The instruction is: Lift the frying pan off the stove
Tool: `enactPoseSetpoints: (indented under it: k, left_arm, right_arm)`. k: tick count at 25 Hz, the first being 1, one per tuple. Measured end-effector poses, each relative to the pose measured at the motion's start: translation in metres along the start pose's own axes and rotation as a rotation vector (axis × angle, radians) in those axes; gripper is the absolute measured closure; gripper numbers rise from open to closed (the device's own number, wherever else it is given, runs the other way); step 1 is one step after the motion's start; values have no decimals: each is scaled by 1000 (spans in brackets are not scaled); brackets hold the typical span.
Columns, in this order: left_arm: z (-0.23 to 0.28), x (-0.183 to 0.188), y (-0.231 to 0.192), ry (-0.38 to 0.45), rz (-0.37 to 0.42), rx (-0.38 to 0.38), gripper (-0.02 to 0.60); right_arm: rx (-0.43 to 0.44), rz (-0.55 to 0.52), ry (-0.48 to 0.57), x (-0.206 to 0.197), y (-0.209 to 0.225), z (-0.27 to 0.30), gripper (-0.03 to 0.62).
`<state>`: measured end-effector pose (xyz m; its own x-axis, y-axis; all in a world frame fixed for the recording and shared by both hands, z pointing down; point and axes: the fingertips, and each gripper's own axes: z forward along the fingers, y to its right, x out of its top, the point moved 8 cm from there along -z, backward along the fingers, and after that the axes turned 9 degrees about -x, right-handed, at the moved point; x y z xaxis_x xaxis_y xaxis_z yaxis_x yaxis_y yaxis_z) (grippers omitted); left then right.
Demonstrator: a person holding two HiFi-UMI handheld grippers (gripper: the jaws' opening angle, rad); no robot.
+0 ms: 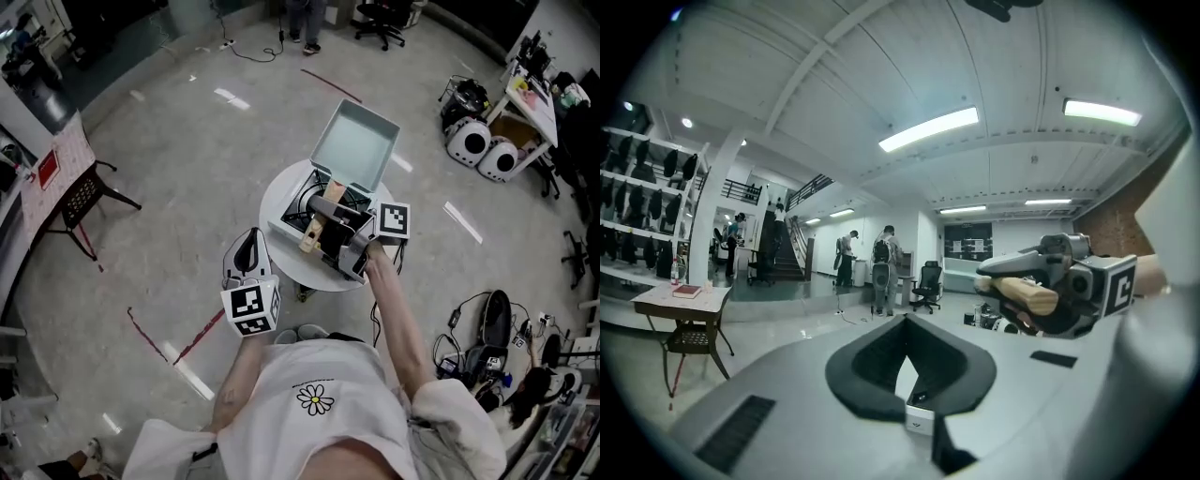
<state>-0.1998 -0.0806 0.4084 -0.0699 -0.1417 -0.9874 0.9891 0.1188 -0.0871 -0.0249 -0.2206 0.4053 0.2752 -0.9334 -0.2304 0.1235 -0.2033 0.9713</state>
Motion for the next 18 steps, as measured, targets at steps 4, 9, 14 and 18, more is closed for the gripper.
enactPoseSetpoints:
  k: [4, 9, 14, 18]
  left_arm:
    - [-4, 9, 0, 17, 10, -2, 581]
    - [-15, 18, -5, 43, 22, 5, 581]
    - [-19, 36, 1, 70, 56, 6, 581]
    - [-21, 45, 4, 87, 85, 6, 581]
  right_arm:
    - [54, -150, -2, 5, -38, 1, 523]
    - [111, -349, -5, -1, -80, 2, 523]
    - [84, -579, -3, -3, -105, -12, 522]
    - [71, -732, -5, -10, -115, -19, 520]
